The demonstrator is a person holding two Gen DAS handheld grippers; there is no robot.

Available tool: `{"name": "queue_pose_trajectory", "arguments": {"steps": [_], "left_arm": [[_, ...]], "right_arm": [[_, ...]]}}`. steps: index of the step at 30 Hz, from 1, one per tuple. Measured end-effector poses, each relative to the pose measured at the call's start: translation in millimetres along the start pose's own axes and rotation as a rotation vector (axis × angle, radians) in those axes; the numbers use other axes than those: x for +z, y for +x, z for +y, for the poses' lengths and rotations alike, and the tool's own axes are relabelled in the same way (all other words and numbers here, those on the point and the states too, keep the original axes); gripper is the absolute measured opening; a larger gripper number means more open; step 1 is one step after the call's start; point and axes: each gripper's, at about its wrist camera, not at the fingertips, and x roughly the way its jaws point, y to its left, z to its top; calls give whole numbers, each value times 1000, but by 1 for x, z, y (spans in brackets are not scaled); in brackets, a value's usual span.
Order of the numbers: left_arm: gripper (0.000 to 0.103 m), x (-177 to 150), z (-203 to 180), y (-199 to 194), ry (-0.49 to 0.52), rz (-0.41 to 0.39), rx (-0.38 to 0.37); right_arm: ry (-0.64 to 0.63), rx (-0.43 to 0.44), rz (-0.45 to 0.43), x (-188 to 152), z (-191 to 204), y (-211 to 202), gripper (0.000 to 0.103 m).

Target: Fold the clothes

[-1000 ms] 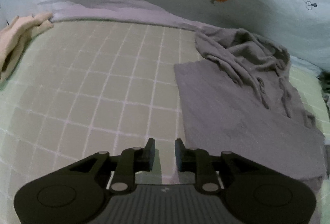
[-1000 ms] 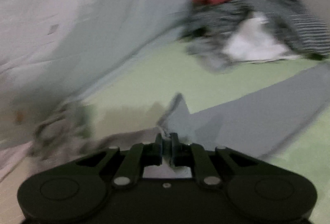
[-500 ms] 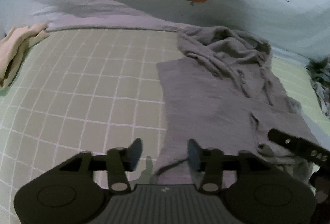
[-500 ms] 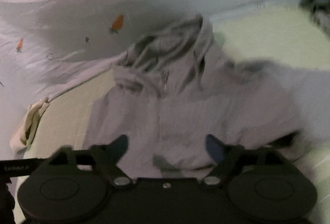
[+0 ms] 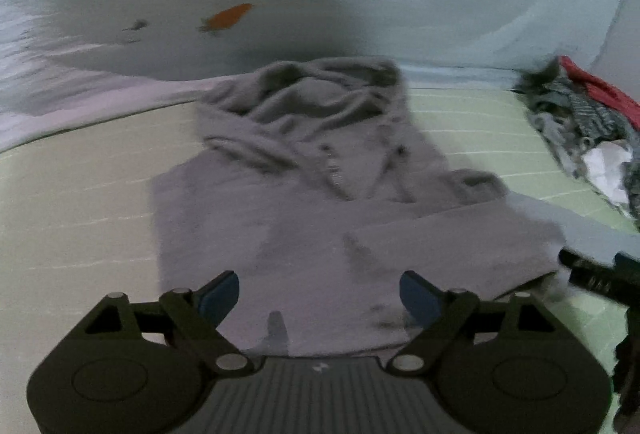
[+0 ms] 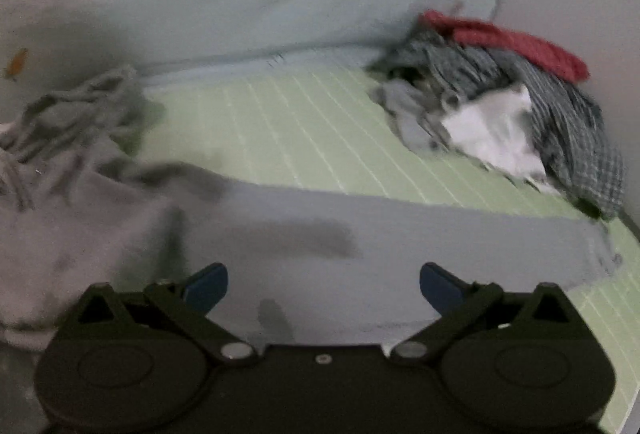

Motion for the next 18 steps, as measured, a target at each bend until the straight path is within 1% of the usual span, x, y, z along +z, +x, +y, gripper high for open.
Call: {"name": "queue_pose_trajectory", "arguments": {"steps": [2,3,5,7,9,13,15,16,17,18], "left_arm": [[73,4,-13,9,16,5,-11],[71,5,-19,14,24,8,-17],[61,9,-32,23,39,13,-28],[60,13,-44,32,55,18,-39],[60,16,-57,41,71,24,-50],[59,12,-58,52,62,34,-28],[45,10,-58,57,56,40,-15],[31,8,-58,59,53,42,-9],[14,7,-58,62,50,45,-3],[9,7,-58,62,51,45,-2]], "right_arm": [[3,-9,22,-4,-11,9,103],[1,-12,36,-5,-15,16,103],[-9,-17,65,-9,-19,27,103],[-15,-8,86,-14,-21,35,103],[10,38,74,-16,-27,35,103],[90,107,76,-19,-37,41,103],[86,113,57,-21,-36,41,103],[78,114,48,-22,-35,40,103],[82,115,41,-23,-35,41,103],[85,116,33,-24,-34,41,103]]}}
